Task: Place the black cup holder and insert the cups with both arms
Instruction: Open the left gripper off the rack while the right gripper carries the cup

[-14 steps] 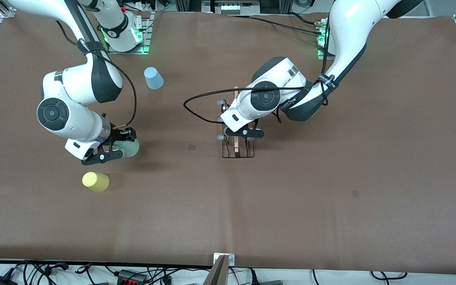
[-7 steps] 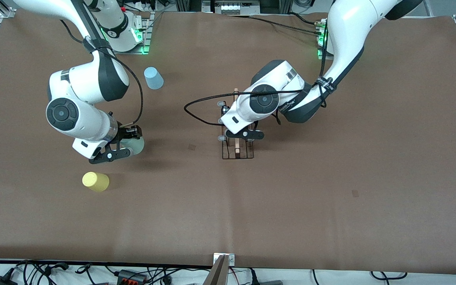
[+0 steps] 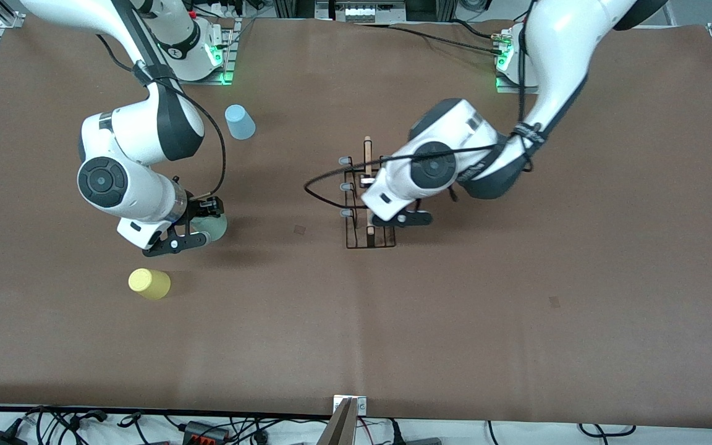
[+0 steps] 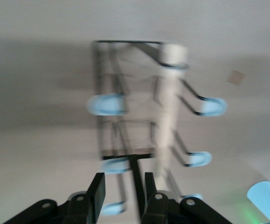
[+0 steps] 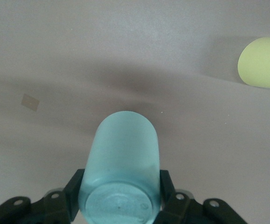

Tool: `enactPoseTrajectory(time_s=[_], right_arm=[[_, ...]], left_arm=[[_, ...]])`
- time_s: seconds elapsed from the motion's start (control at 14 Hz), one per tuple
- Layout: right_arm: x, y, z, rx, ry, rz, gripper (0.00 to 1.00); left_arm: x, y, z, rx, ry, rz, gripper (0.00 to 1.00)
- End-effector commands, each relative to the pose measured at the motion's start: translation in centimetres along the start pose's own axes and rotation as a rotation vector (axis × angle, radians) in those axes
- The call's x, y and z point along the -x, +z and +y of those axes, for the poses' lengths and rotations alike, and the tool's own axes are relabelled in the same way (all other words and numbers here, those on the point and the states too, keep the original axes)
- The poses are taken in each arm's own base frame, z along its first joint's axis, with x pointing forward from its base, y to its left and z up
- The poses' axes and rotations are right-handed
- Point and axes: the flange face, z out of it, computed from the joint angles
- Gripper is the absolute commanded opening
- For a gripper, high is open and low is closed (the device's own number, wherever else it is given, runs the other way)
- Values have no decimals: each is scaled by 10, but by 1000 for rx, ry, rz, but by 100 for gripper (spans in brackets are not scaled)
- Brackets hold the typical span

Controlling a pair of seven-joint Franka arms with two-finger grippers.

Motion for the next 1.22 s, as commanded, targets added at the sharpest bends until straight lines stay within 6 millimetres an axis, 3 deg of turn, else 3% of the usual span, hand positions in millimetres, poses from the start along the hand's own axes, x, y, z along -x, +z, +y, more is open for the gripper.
enactPoseTrajectory(time_s=[0.0, 0.07, 0.29, 0.5, 0.57, 0.64, 0.79, 0.93, 1.15], right_arm=[[-2, -7, -13, -8, -4, 0, 31], [-2, -12, -24, -6, -1, -1, 31], [8, -33, -84, 2, 22, -33, 31], [29, -51, -167, 30, -12, -40, 31], [37, -50, -190, 32, -19, -46, 31], [45, -47, -210, 5, -24, -60, 31], [56, -37, -243, -41, -37, -91, 31], [61, -21, -265, -37, -30, -110, 31], [56, -3, -288, -56, -15, -78, 31]], left_arm=[[-10, -62, -64, -47, 13, -16, 46], [-16, -79, -92, -61, 36, -26, 46], [-18, -146, -173, -71, 33, 15, 48], [-1, -212, -258, -103, -35, 69, 53], [6, -231, -279, -133, -29, 106, 57], [14, -249, -300, -137, -18, 135, 71], [15, -261, -326, -141, -5, 151, 100], [13, -262, -333, -149, -10, 156, 100], [20, -265, -323, -158, 2, 165, 100]])
